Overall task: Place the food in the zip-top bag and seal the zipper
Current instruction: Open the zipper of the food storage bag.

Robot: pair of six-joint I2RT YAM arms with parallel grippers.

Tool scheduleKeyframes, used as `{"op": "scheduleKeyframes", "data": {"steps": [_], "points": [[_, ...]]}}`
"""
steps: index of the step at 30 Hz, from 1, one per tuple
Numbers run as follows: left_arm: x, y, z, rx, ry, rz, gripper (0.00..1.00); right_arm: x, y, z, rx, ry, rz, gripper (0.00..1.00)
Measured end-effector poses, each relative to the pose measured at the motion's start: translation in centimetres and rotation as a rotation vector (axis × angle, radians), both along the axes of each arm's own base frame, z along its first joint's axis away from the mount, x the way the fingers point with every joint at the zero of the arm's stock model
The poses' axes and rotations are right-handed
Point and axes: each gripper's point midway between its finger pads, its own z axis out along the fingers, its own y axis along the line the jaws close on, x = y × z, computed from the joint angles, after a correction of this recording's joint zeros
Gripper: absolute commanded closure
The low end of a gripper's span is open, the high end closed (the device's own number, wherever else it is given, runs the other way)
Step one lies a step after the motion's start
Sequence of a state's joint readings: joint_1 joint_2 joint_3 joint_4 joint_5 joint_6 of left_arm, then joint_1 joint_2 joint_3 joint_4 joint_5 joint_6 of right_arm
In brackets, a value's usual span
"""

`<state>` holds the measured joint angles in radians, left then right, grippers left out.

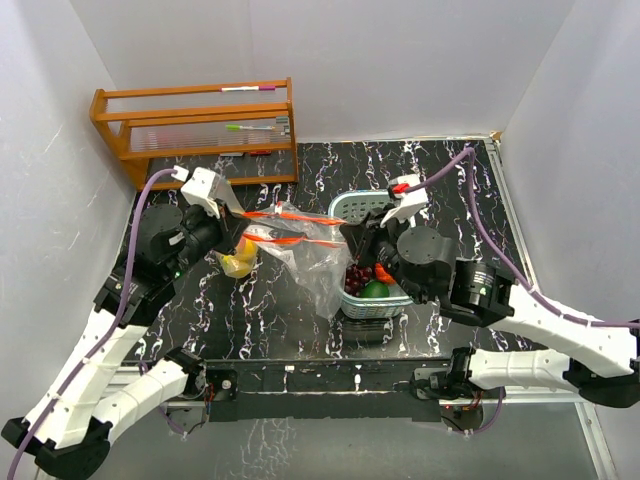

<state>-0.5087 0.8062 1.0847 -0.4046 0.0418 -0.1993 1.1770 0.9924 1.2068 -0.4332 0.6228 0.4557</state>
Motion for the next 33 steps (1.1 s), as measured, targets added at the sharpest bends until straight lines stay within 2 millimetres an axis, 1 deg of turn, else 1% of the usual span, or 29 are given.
{"op": "scheduleKeyframes", "data": {"steps": [1,2,4,5,7,9,10,12,13,15,17,19,21,23,25,28,29,31,33], "points": [[-0.1,0.1,0.2,0.016,-0.009,-0.004,1.0,0.1,-0.3,-0.1,0.004,0.009,-0.017,0.91],[-0.1,0.2,0.3,0.032,-0.015,-0.002,1.0,0.2,-0.5,-0.6,-0.004,0.022,-0.038,0.87],[0.0,0.7,0.6,0.061,-0.03,0.012,1.0,0.6,-0.6,-1.6,-0.039,0.057,-0.08,0.77],[0.2,1.2,0.5,0.078,-0.032,0.03,1.0,1.0,-0.6,-2.2,-0.066,0.072,-0.105,0.69],[0.4,1.8,0.3,0.103,-0.034,0.057,1.0,1.4,-0.4,-3.3,-0.118,0.093,-0.133,0.46],[0.5,2.3,0.0,0.124,-0.029,0.075,1.0,1.5,0.2,-4.2,-0.164,0.097,-0.114,0.26],[0.6,2.4,-0.1,0.13,-0.027,0.08,1.0,1.4,0.5,-4.3,-0.171,0.098,-0.097,0.17],[0.7,2.5,-0.3,0.144,-0.024,0.086,1.0,1.1,1.5,-3.9,-0.165,0.079,-0.031,0.04],[0.8,2.6,-0.4,0.15,-0.022,0.089,1.0,0.9,2.0,-3.4,-0.151,0.067,-0.005,0.02],[1.1,2.7,-0.6,0.163,-0.017,0.096,1.0,0.6,2.5,-2.3,-0.119,0.04,0.036,0.02],[1.4,2.7,-0.6,0.171,-0.017,0.101,1.0,0.4,2.5,-1.5,-0.1,0.025,0.049,0.02],[1.6,2.6,-0.5,0.172,-0.018,0.1,1.0,0.6,2.2,-1.3,-0.098,0.023,0.03,0.02],[1.7,2.5,-0.4,0.17,-0.02,0.097,1.0,0.9,1.5,-1.8,-0.11,0.038,-0.009,0.02],[1.7,2.3,-0.4,0.167,-0.019,0.092,1.0,1.3,0.4,-2.8,-0.138,0.069,-0.066,0.02],[1.7,2.1,-0.5,0.164,-0.014,0.085,1.0,2.1,-1.2,-4.2,-0.168,0.113,-0.13,0.02],[1.8,1.8,-0.6,0.159,-0.009,0.071,1.0,4.8,-4.8,-6.5,-0.216,0.196,-0.263,0.03],[1.8,1.7,-0.6,0.158,-0.008,0.068,1.0,5.6,-5.9,-7.5,-0.228,0.226,-0.299,0.03],[1.8,1.5,-0.7,0.154,-0.005,0.062,1.0,6.7,-7.8,-9.7,-0.268,0.288,-0.346,0.07],[1.9,1.3,-0.6,0.149,-0.006,0.055,1.0,7.4,-8.8,-12.3,-0.312,0.356,-0.363,0.11]]}}
